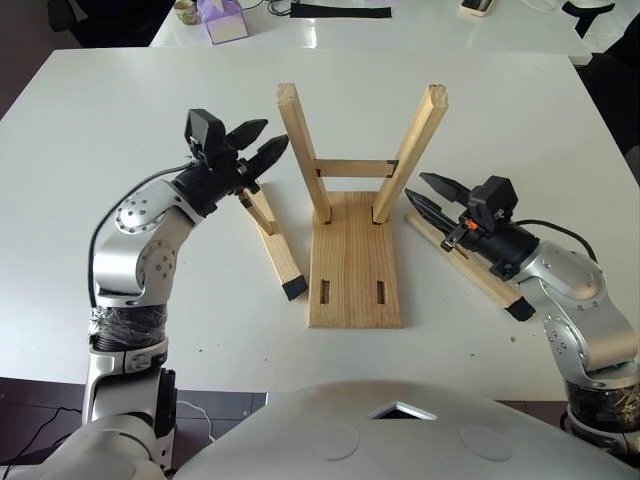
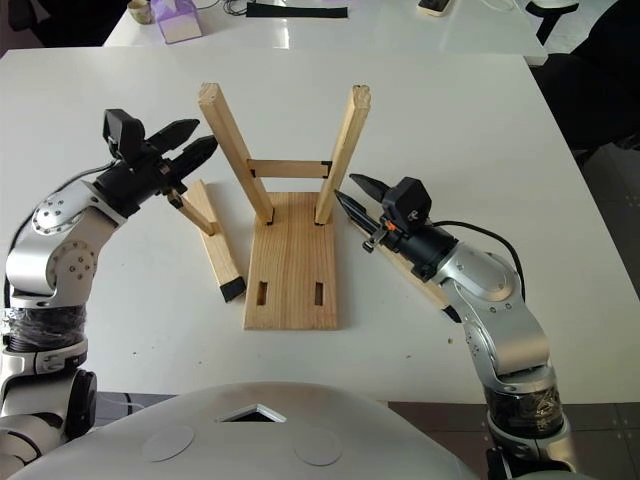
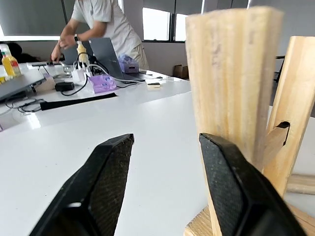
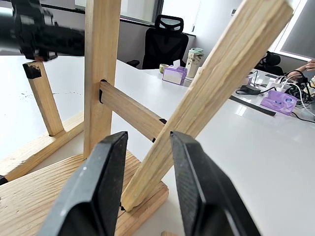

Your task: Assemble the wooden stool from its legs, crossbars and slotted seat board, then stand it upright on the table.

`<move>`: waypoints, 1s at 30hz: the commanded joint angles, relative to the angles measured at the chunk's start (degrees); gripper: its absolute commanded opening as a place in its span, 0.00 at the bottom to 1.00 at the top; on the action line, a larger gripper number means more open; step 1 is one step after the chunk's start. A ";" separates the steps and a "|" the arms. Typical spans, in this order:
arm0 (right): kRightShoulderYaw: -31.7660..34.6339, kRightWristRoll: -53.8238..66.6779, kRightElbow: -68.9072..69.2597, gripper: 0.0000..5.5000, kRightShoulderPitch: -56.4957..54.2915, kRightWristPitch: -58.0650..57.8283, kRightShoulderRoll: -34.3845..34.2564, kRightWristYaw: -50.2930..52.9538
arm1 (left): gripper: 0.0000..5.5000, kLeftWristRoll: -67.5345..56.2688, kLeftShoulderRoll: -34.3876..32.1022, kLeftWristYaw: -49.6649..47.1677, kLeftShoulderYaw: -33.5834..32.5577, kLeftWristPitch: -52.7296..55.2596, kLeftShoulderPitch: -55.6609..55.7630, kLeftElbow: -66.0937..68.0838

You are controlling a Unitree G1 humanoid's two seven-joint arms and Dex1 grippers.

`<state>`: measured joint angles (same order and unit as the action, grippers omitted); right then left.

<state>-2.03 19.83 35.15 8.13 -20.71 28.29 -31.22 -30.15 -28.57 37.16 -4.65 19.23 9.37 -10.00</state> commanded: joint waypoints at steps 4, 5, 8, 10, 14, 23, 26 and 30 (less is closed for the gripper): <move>0.23 -0.28 -0.10 0.29 -0.28 0.25 0.42 -0.42 | 0.45 -3.49 1.72 -0.69 -2.49 3.06 -0.71 2.91; 0.27 -0.30 -0.06 0.29 -0.19 0.31 0.39 -0.40 | 0.45 -5.89 1.18 -1.08 -4.69 4.25 0.48 1.72; 0.72 -0.27 0.20 0.29 0.38 0.56 0.26 -0.15 | 0.45 -14.72 -1.50 -2.73 -11.27 9.32 5.64 -4.32; 0.90 -0.34 0.60 0.29 0.90 0.70 0.05 0.23 | 0.45 -23.16 -3.88 -4.02 -14.87 13.85 10.48 -9.19; 0.65 -0.57 1.13 0.29 1.42 0.80 -0.34 0.76 | 0.45 -32.14 -11.26 1.83 -13.55 21.38 4.96 -22.61; 1.68 -0.57 0.43 0.29 1.26 1.04 0.06 0.40 | 0.45 -7.56 -14.85 13.28 1.19 11.80 -23.01 -25.25; 0.97 -0.97 -0.33 0.29 0.49 1.34 -0.17 0.14 | 0.45 6.47 -12.01 10.81 10.71 2.17 -24.28 -19.59; 1.63 0.41 -0.64 0.29 -0.22 0.72 -0.69 0.00 | 0.45 11.43 -8.29 6.52 11.92 -1.14 -24.54 -14.93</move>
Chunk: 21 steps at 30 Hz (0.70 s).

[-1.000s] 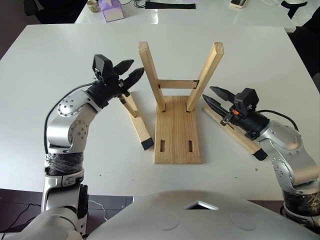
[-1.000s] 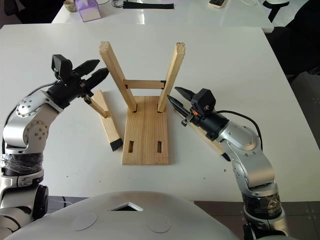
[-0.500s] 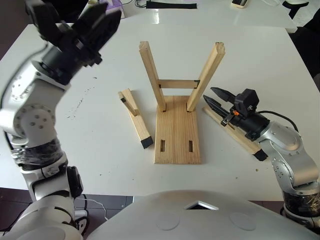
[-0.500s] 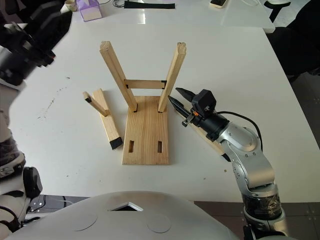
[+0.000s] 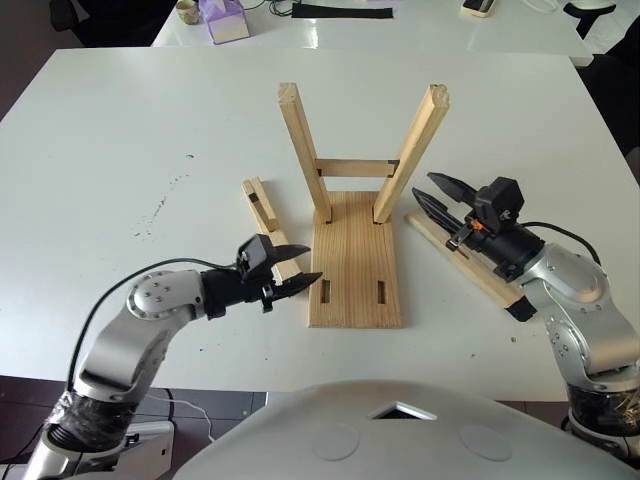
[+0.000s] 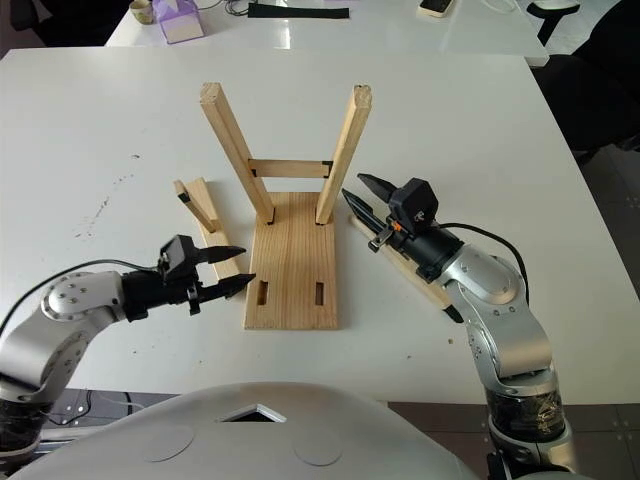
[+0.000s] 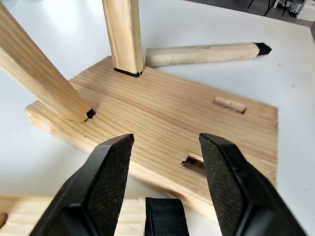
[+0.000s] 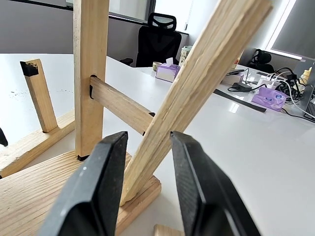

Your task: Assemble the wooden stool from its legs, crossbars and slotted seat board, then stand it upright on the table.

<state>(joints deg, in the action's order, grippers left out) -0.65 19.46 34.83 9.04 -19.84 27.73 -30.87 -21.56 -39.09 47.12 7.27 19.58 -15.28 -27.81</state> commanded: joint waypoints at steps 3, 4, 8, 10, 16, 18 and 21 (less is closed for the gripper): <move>-0.25 -0.24 -0.29 0.29 -0.17 0.48 -0.28 0.12 | 0.45 5.27 1.99 -5.15 -0.56 -0.60 1.51 5.63; -0.52 -0.66 -0.09 0.29 0.31 0.65 -0.45 0.42 | 0.45 6.09 1.08 -4.48 -0.30 -0.84 1.67 5.88; -0.94 -1.38 0.77 0.29 1.74 0.88 -1.43 1.56 | 0.45 7.71 -3.85 0.59 -0.95 -3.04 2.43 7.57; -0.89 -1.19 1.33 0.29 2.16 0.78 -1.97 2.28 | 0.45 7.90 -6.01 3.13 -1.34 -3.44 3.01 8.91; -1.27 -2.43 2.53 0.29 4.57 1.35 -3.20 4.31 | 0.45 10.40 -13.58 9.70 -3.64 -9.83 3.79 15.50; -0.99 -2.53 2.88 0.29 5.09 1.45 -3.36 4.70 | 0.45 9.10 -14.48 10.96 -5.75 -10.20 6.04 17.36; -1.24 -3.00 2.63 0.29 5.30 1.90 -3.30 4.86 | 0.45 6.82 -14.26 11.52 -8.59 -8.72 9.53 18.36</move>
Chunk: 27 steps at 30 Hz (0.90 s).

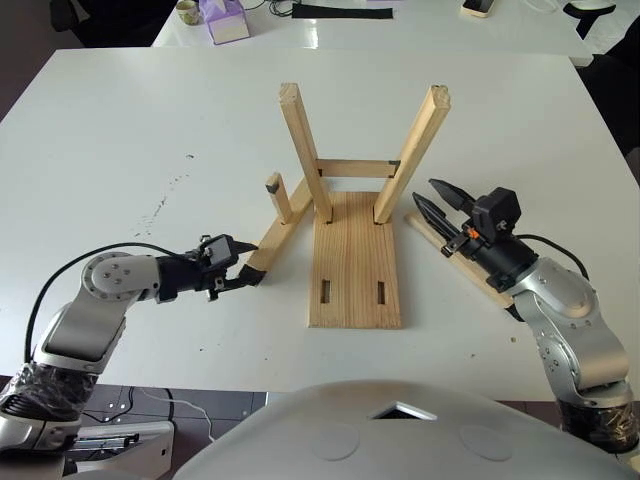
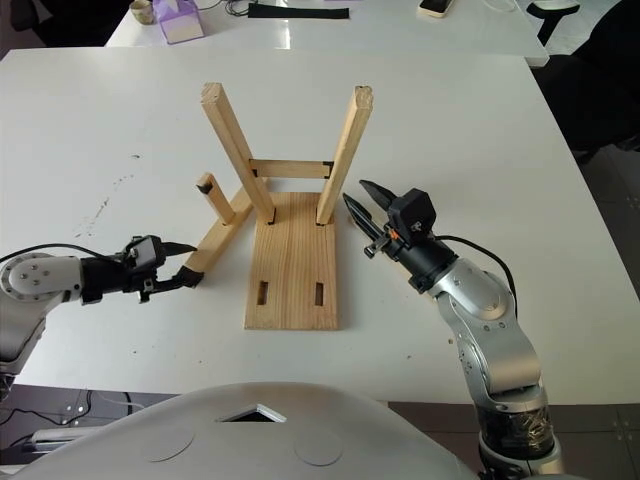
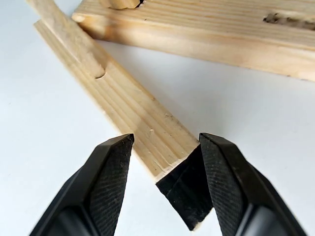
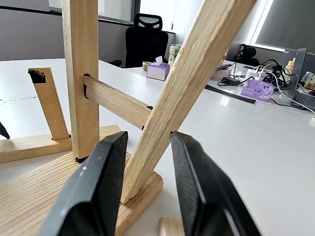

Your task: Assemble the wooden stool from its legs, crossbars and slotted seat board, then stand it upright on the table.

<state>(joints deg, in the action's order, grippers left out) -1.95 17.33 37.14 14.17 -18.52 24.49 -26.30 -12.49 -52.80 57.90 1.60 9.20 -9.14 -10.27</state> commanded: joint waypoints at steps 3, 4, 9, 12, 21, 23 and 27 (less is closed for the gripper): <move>0.19 -1.16 0.34 0.29 0.63 0.83 0.09 0.33 | 0.45 -7.82 0.69 -0.24 -6.29 7.91 5.57 -2.24; 0.21 -1.45 0.23 0.29 0.82 0.98 0.19 0.33 | 0.45 -8.62 1.17 -1.25 -6.76 9.75 5.94 -3.18; -0.18 -2.52 0.06 0.29 1.26 1.37 0.11 0.48 | 0.58 -11.07 4.23 -6.99 -6.35 19.40 3.44 -9.84; -0.30 -2.98 -0.19 0.29 1.32 1.60 0.01 0.43 | 0.58 -10.84 7.60 -12.44 -5.92 24.17 2.94 -11.25; -0.34 -3.21 -0.38 0.29 1.25 1.67 -0.09 0.23 | 0.58 -7.06 11.40 -18.57 -2.31 26.84 1.53 -10.43; -0.42 -3.10 -0.51 0.29 0.96 1.57 -0.08 0.10 | 0.58 -6.22 12.08 -18.64 -1.15 26.07 0.88 -9.20; -0.61 -2.98 -0.95 0.29 0.41 1.51 0.20 -0.45 | 0.58 -3.61 14.40 -20.29 0.64 23.91 -0.22 -4.84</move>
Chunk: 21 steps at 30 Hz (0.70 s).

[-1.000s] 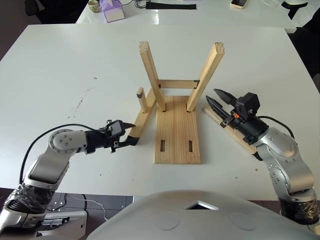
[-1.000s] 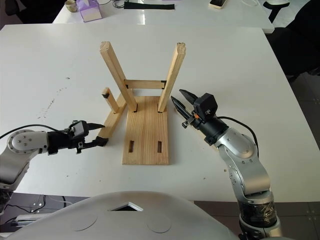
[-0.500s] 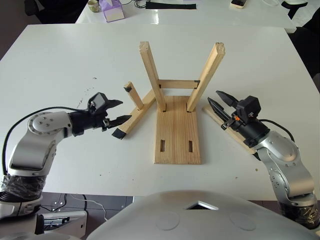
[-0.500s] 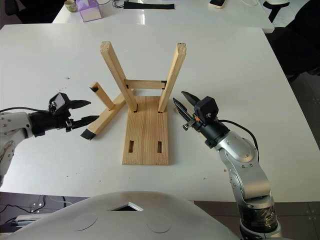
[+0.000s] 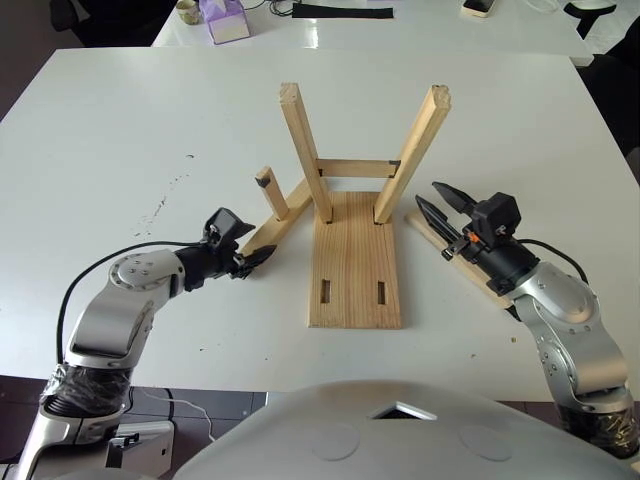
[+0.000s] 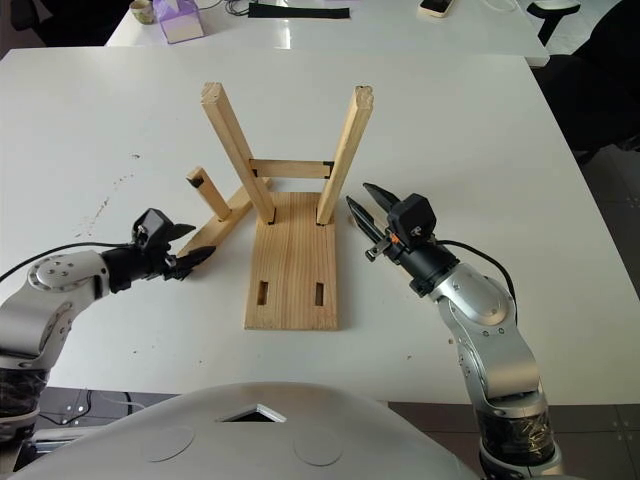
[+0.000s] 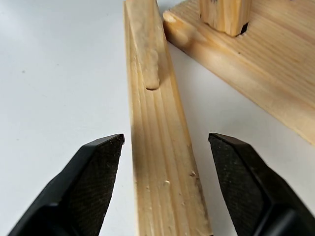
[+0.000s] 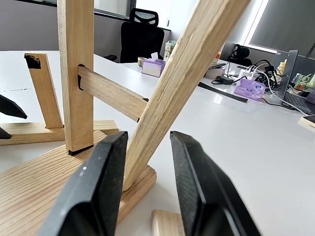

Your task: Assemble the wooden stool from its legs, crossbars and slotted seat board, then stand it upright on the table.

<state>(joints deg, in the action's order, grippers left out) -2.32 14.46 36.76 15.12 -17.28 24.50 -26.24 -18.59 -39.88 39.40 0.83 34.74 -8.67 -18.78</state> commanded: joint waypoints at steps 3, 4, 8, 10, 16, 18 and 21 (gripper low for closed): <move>-0.22 -0.02 -1.12 0.29 -1.15 0.27 0.44 -0.94 | 0.55 4.40 3.57 -4.27 2.07 -2.94 0.02 8.49; -0.23 -0.04 -1.24 0.29 -1.31 0.28 0.49 -1.07 | 0.53 4.80 4.08 -4.75 2.03 -3.87 0.31 9.73; -0.27 -0.28 -1.50 0.29 -1.56 0.35 0.42 -1.21 | 0.40 4.61 5.28 -5.00 1.36 -6.25 1.71 11.79; -0.52 -0.50 -1.69 0.29 -1.90 0.36 0.32 -1.16 | 0.37 4.19 5.92 -4.57 1.65 -7.45 2.20 12.03; 0.11 0.08 -1.96 0.29 -2.76 0.17 0.48 -1.41 | 0.37 -7.39 10.80 -5.69 -10.63 -7.15 9.12 16.09; 1.42 1.91 -1.38 0.29 -3.54 -0.29 0.51 -1.86 | 0.37 -10.81 10.98 -7.46 -16.76 -8.26 15.24 19.45; 6.23 10.36 1.17 0.29 -5.07 -2.91 1.49 -4.04 | 0.37 -18.69 10.50 -7.42 -22.90 -6.41 22.56 15.64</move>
<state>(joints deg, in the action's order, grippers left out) 0.66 19.42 35.42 11.61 -17.89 24.92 -28.73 -32.54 -28.99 31.72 -19.52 26.35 10.46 0.12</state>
